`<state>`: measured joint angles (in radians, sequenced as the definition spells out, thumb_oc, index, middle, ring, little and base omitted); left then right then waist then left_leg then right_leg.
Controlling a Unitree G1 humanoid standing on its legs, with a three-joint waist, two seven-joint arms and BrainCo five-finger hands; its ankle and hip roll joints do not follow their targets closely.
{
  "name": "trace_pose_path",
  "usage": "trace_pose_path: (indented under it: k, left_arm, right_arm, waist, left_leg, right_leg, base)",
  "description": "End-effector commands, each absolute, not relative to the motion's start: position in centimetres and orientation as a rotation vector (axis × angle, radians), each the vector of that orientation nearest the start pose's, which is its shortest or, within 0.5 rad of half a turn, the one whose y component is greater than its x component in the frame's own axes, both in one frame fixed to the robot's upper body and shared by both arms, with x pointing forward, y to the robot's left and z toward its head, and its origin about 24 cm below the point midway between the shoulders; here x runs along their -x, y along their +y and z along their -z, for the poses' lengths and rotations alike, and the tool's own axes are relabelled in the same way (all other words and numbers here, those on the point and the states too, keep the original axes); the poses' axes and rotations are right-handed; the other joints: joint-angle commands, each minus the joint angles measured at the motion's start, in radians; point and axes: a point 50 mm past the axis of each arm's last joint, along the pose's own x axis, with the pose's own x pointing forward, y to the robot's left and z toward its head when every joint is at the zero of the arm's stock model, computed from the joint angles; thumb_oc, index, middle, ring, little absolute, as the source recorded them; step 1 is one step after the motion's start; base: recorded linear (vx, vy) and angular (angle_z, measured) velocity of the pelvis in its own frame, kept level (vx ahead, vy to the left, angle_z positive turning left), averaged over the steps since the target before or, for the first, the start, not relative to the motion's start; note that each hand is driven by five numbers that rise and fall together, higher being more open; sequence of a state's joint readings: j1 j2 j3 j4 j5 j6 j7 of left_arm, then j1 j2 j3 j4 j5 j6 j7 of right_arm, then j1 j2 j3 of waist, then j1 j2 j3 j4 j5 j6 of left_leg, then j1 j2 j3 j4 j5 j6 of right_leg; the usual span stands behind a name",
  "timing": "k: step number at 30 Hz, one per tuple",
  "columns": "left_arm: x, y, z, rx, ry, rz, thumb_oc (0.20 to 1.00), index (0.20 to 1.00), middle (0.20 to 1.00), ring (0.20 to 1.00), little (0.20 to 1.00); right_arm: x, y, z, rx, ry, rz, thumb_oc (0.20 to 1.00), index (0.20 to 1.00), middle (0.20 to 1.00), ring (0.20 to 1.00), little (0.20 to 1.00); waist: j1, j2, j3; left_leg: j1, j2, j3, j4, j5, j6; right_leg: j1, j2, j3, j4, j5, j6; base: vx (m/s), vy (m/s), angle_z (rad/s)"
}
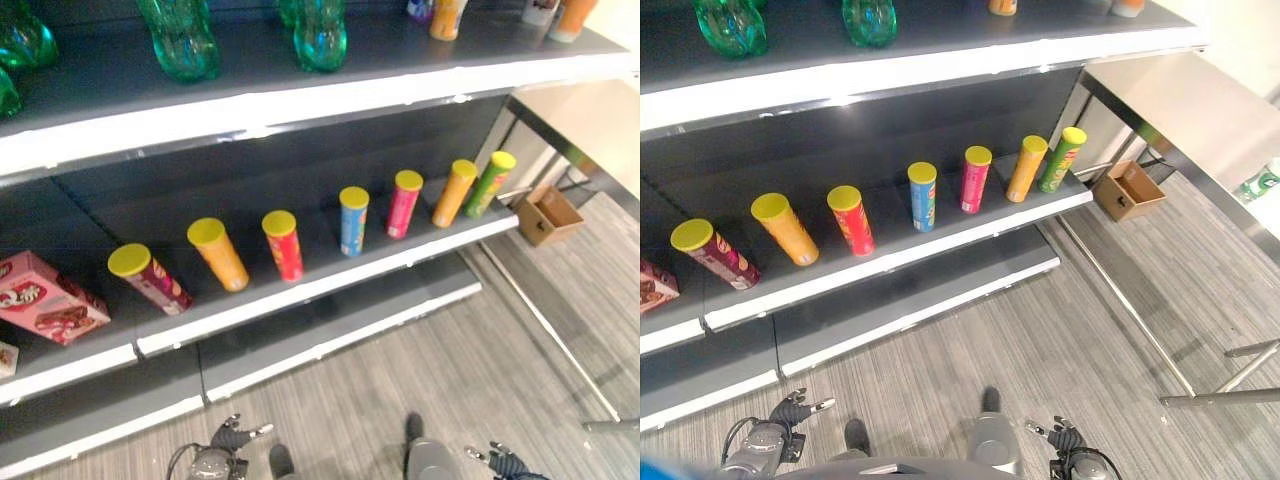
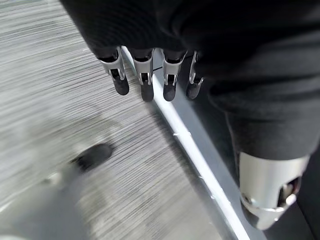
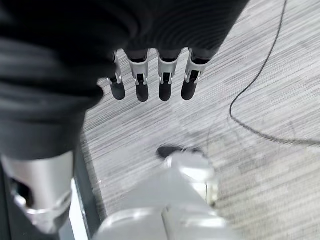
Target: Put the goods on the table back onto the shelves and tidy them up.
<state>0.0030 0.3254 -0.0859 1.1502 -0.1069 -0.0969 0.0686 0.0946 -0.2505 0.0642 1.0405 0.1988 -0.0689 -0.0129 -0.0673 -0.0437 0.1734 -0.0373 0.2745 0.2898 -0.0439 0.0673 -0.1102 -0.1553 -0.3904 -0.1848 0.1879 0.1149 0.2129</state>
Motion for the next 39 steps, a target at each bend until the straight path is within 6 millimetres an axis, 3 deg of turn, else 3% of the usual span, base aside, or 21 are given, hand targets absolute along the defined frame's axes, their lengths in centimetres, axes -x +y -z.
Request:
trace_pose_path:
  k: [1, 5, 7, 8, 9, 10, 11, 12, 14, 15, 16, 18, 19, 21, 25, 27, 30, 34, 37, 38, 39]
  left_arm:
    - [-11.1, 30.1, 13.0, -0.307, 1.013, -0.338, 1.000, 1.000, 1.000, 1.000, 1.000]
    - [-10.6, 30.2, 13.0, -0.291, 1.013, -0.368, 1.000, 1.000, 1.000, 1.000, 1.000]
    - [-11.0, 30.2, 12.8, -0.267, 0.985, -0.394, 1.000, 1.000, 1.000, 1.000, 1.000]
    - [-11.2, 30.1, 12.7, -0.224, 0.959, -0.426, 1.000, 1.000, 1.000, 1.000, 1.000]
    - [-11.7, 30.0, 12.6, -0.194, 0.936, -0.446, 1.000, 1.000, 1.000, 1.000, 1.000]
    - [-11.6, 30.0, 12.6, -0.194, 0.936, -0.446, 1.000, 1.000, 1.000, 1.000, 1.000]
    - [-12.6, 29.5, 12.4, -0.170, 0.897, -0.449, 1.000, 1.000, 1.000, 1.000, 1.000]
    - [-13.6, 29.2, 11.9, -0.153, 0.850, -0.428, 1.000, 1.000, 1.000, 1.000, 1.000]
    - [-14.1, 28.4, 11.7, -0.129, 0.817, -0.388, 1.000, 1.000, 1.000, 1.000, 1.000]
    - [-14.1, 28.4, 11.7, -0.129, 0.817, -0.388, 1.000, 1.000, 1.000, 1.000, 1.000]
    - [-13.5, 28.0, 12.0, -0.121, 0.827, -0.377, 1.000, 1.000, 1.000, 1.000, 1.000]
    - [-12.9, 27.1, 12.6, -0.111, 0.861, -0.337, 1.000, 1.000, 1.000, 1.000, 1.000]
    - [-12.7, 26.9, 12.9, -0.131, 0.887, -0.313, 1.000, 1.000, 1.000, 1.000, 1.000]
    - [-12.7, 26.7, 13.1, -0.153, 0.905, -0.292, 1.000, 1.000, 1.000, 1.000, 1.000]
    - [-12.2, 26.7, 13.5, -0.146, 0.938, -0.298, 1.000, 1.000, 1.000, 1.000, 1.000]
    - [-11.3, 26.7, 13.9, -0.154, 0.982, -0.303, 1.000, 1.000, 1.000, 1.000, 1.000]
    - [-11.8, 27.2, 13.5, -0.161, 0.954, -0.314, 1.000, 1.000, 1.000, 1.000, 1.000]
    - [-11.9, 27.7, 13.3, -0.168, 0.951, -0.330, 1.000, 1.000, 1.000, 1.000, 1.000]
    - [-11.3, 28.4, 13.4, -0.189, 0.984, -0.346, 1.000, 1.000, 1.000, 1.000, 1.000]
    - [-11.3, 28.4, 13.4, -0.189, 0.983, -0.346, 1.000, 1.000, 1.000, 1.000, 1.000]
    - [-10.5, 28.7, 13.6, -0.205, 1.017, -0.352, 1.000, 1.000, 1.000, 1.000, 1.000]
  right_arm:
    - [-13.7, -25.0, 12.7, 0.115, 0.860, 0.223, 1.000, 1.000, 1.000, 1.000, 1.000]
    - [-14.6, -24.7, 12.1, 0.116, 0.810, 0.198, 1.000, 1.000, 1.000, 1.000, 1.000]
    - [-15.7, -24.6, 11.4, 0.120, 0.758, 0.186, 1.000, 1.000, 1.000, 1.000, 1.000]
    - [-16.7, -24.8, 10.4, 0.163, 0.702, 0.153, 1.000, 1.000, 1.000, 1.000, 1.000]
    - [-17.3, -24.8, 10.0, 0.173, 0.675, 0.145, 1.000, 1.000, 1.000, 1.000, 1.000]
    - [-17.3, -24.8, 10.0, 0.173, 0.676, 0.145, 1.000, 1.000, 1.000, 1.000, 1.000]
    - [-17.5, -25.3, 9.4, 0.196, 0.646, 0.152, 1.000, 1.000, 1.000, 1.000, 1.000]
    - [-17.7, -26.1, 8.8, 0.228, 0.622, 0.156, 1.000, 1.000, 1.000, 1.000, 1.000]
    - [-18.0, -26.6, 8.4, 0.250, 0.618, 0.157, 1.000, 1.000, 1.000, 1.000, 1.000]
    - [-18.0, -26.6, 8.4, 0.250, 0.618, 0.157, 1.000, 1.000, 1.000, 1.000, 1.000]
    - [-18.3, -27.1, 8.0, 0.261, 0.607, 0.167, 1.000, 1.000, 1.000, 1.000, 1.000]
    - [-18.4, -28.0, 7.9, 0.262, 0.611, 0.200, 1.000, 1.000, 1.000, 1.000, 1.000]
    - [-18.4, -27.9, 8.1, 0.255, 0.620, 0.209, 1.000, 1.000, 1.000, 1.000, 1.000]
    - [-18.2, -27.6, 8.6, 0.254, 0.640, 0.208, 1.000, 1.000, 1.000, 1.000, 1.000]
    - [-17.0, -26.8, 10.0, 0.279, 0.714, 0.183, 1.000, 1.000, 1.000, 1.000, 1.000]
    - [-16.3, -26.2, 10.8, 0.284, 0.756, 0.169, 1.000, 1.000, 1.000, 1.000, 1.000]
    - [-17.0, -24.8, 10.8, 0.300, 0.741, 0.101, 1.000, 1.000, 1.000, 1.000, 1.000]
    - [-17.8, -24.3, 10.4, 0.299, 0.711, 0.084, 1.000, 1.000, 1.000, 1.000, 1.000]
    - [-18.4, -23.8, 10.1, 0.308, 0.687, 0.068, 1.000, 1.000, 1.000, 1.000, 1.000]
    - [-18.4, -23.8, 10.1, 0.308, 0.687, 0.068, 1.000, 1.000, 1.000, 1.000, 1.000]
    - [-18.7, -23.7, 9.8, 0.314, 0.668, 0.058, 1.000, 1.000, 1.000, 1.000, 1.000]
  waist:
    - [0.008, -0.043, 0.004]
    - [0.019, -0.029, 0.003]
    - [0.029, -0.026, -0.001]
    - [0.025, -0.013, 0.002]
    - [0.023, -0.001, 0.011]
    - [0.022, 0.000, 0.010]
    - [0.011, 0.014, 0.019]
    - [0.008, 0.016, 0.034]
    - [0.018, -0.005, 0.046]
    - [0.017, -0.005, 0.045]
    - [0.023, -0.019, 0.052]
    - [0.029, -0.023, 0.049]
    - [0.039, -0.014, 0.051]
    - [0.051, 0.007, 0.050]
    - [0.066, 0.027, 0.039]
    - [0.058, 0.020, 0.013]
    - [0.078, -0.002, 0.004]
    - [0.088, -0.014, -0.004]
    - [0.092, -0.021, 0.012]
    - [0.094, -0.021, 0.011]
    - [0.089, -0.023, 0.026]
  left_leg:
    - [0.009, 0.094, -0.069, 0.114, -0.111, -0.082]
    - [0.022, 0.182, -0.065, 0.111, -0.078, -0.130]
    - [0.041, 0.203, -0.043, 0.094, -0.048, -0.152]
    - [0.051, 0.268, -0.018, 0.075, 0.043, -0.152]
    - [0.026, 0.290, -0.034, 0.097, 0.144, -0.152]
    - [0.024, 0.291, -0.036, 0.097, 0.145, -0.152]
    - [0.000, 0.321, -0.017, 0.118, 0.226, -0.152]
    - [-0.014, 0.312, -0.037, 0.160, 0.260, -0.121]
    - [-0.064, 0.192, -0.199, 0.230, 0.150, -0.058]
    - [-0.066, 0.192, -0.200, 0.231, 0.150, -0.058]
    - [-0.071, 0.109, -0.246, 0.260, 0.059, -0.034]
    - [-0.120, -0.068, -0.214, 0.273, -0.093, 0.021]
    - [-0.152, -0.158, -0.227, 0.231, -0.100, 0.032]
    - [-0.180, -0.244, -0.247, 0.141, -0.059, 0.042]
    - [-0.139, -0.263, -0.238, 0.042, -0.023, 0.058]
    - [-0.081, -0.266, -0.232, 0.004, -0.015, 0.062]
    - [-0.035, -0.260, -0.203, 0.012, -0.044, 0.075]
    - [-0.016, -0.265, -0.185, 0.016, -0.070, 0.087]
    - [0.003, -0.266, -0.175, 0.022, -0.091, 0.110]
    - [0.002, -0.267, -0.174, 0.022, -0.091, 0.110]
    - [0.020, -0.273, -0.175, 0.023, -0.097, 0.126]
  right_leg:
    - [0.073, -0.148, -0.038, -0.138, 0.224, 0.049]
    - [0.046, -0.126, -0.012, -0.131, 0.222, 0.049]
    - [0.055, -0.103, -0.050, -0.115, 0.106, 0.049]
    - [0.035, -0.077, -0.086, -0.042, -0.068, 0.049]
    - [0.028, -0.056, -0.081, -0.007, -0.095, 0.049]
    - [0.027, -0.056, -0.083, -0.006, -0.096, 0.049]
    - [0.038, -0.023, -0.101, -0.003, -0.131, 0.044]
    - [0.047, 0.043, -0.092, -0.020, -0.162, -0.009]
    - [0.066, 0.107, -0.054, -0.079, -0.162, -0.038]
    - [0.066, 0.107, -0.054, -0.079, -0.162, -0.038]
    - [0.088, 0.149, -0.034, -0.133, -0.153, -0.055]
    - [0.128, 0.204, -0.013, -0.224, -0.141, -0.076]
    - [0.135, 0.234, 0.003, -0.247, -0.136, -0.078]
    - [0.143, 0.280, 0.018, -0.247, -0.137, -0.083]
    - [0.187, 0.330, 0.022, -0.242, -0.171, -0.094]
    - [0.210, 0.324, 0.022, -0.232, -0.183, -0.093]
    - [0.223, 0.305, 0.035, -0.192, -0.196, -0.086]
    - [0.225, 0.287, 0.020, -0.158, -0.204, -0.071]
    - [0.163, 0.257, 0.007, 0.007, -0.188, -0.038]
    - [0.160, 0.256, 0.008, 0.011, -0.190, -0.038]
    - [0.123, 0.244, 0.014, 0.098, -0.149, -0.014]
  base:
    - [-0.02, -0.539, -0.59]
    - [0.00, -0.425, -0.50]
    - [0.03, -0.566, -0.71]
    - [0.03, -0.615, -0.52]
    - [0.03, -0.514, -0.31]
    - [-0.04, -0.308, -0.16]
    - [-0.06, -0.507, -0.08]
    - [-0.05, -0.664, 0.15]
    - [0.01, -0.509, -0.41]
    - [0.06, -0.438, -0.81]
    - [0.09, -0.401, -0.56]
    - [0.19, -0.441, -0.85]
    - [0.21, -0.223, -1.11]
    - [0.23, -0.090, -1.22]
    - [0.23, 0.021, -0.71]
    - [0.31, 0.146, 0.94]
    - [0.19, 0.131, 0.09]
    - [0.10, 0.102, -0.03]
    - [0.03, 0.089, 0.03]
    - [0.02, 0.086, -0.19]
    - [0.02, 0.113, -0.28]
